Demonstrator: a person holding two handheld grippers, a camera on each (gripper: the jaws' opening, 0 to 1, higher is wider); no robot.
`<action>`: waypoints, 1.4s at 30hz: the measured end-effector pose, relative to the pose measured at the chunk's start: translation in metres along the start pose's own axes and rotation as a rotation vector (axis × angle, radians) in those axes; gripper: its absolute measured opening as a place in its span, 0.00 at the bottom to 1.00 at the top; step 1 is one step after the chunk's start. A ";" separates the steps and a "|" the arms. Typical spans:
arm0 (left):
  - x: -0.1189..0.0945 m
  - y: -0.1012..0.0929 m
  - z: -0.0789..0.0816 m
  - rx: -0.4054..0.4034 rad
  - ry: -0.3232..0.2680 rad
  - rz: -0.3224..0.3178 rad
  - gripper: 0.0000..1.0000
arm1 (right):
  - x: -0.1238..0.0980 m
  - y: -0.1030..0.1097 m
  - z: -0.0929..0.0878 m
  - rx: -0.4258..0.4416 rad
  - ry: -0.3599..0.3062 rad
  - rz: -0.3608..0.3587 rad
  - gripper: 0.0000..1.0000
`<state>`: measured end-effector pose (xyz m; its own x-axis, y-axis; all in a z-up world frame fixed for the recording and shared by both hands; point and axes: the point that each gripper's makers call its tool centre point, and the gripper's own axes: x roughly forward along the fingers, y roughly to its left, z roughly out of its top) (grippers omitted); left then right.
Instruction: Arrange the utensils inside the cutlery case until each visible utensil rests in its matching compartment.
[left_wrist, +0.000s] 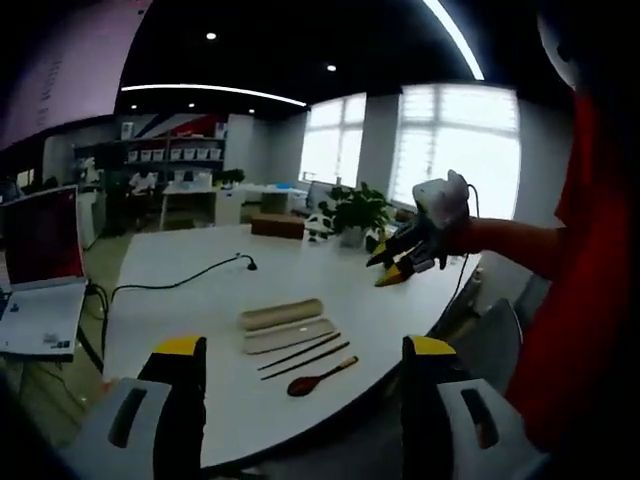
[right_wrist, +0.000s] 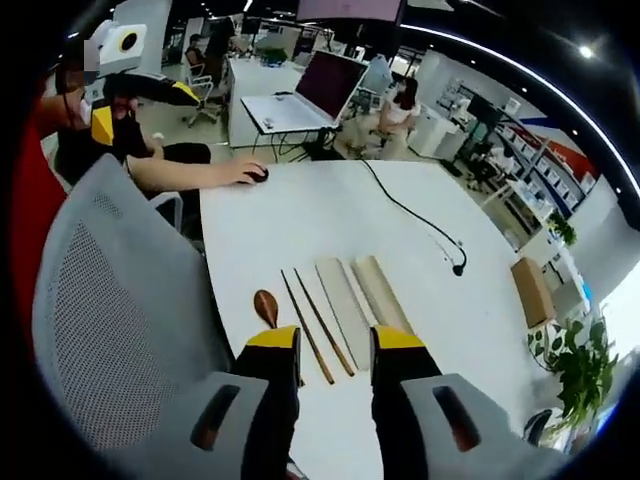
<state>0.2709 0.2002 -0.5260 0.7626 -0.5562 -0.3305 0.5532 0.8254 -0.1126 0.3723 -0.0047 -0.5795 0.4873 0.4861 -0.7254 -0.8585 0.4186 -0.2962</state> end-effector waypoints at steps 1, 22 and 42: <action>-0.001 -0.004 0.002 -0.013 -0.003 -0.005 0.82 | 0.001 0.000 -0.001 -0.002 0.007 0.002 0.24; -0.003 -0.005 -0.003 -0.031 0.004 0.065 0.80 | 0.052 0.002 -0.035 0.056 0.092 0.038 0.35; -0.003 -0.001 -0.003 -0.040 -0.006 0.080 0.79 | 0.098 0.028 -0.031 0.031 0.100 0.112 0.29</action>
<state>0.2669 0.2014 -0.5276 0.8057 -0.4892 -0.3339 0.4770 0.8701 -0.1238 0.3918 0.0310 -0.6783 0.3688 0.4534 -0.8114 -0.9007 0.3900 -0.1915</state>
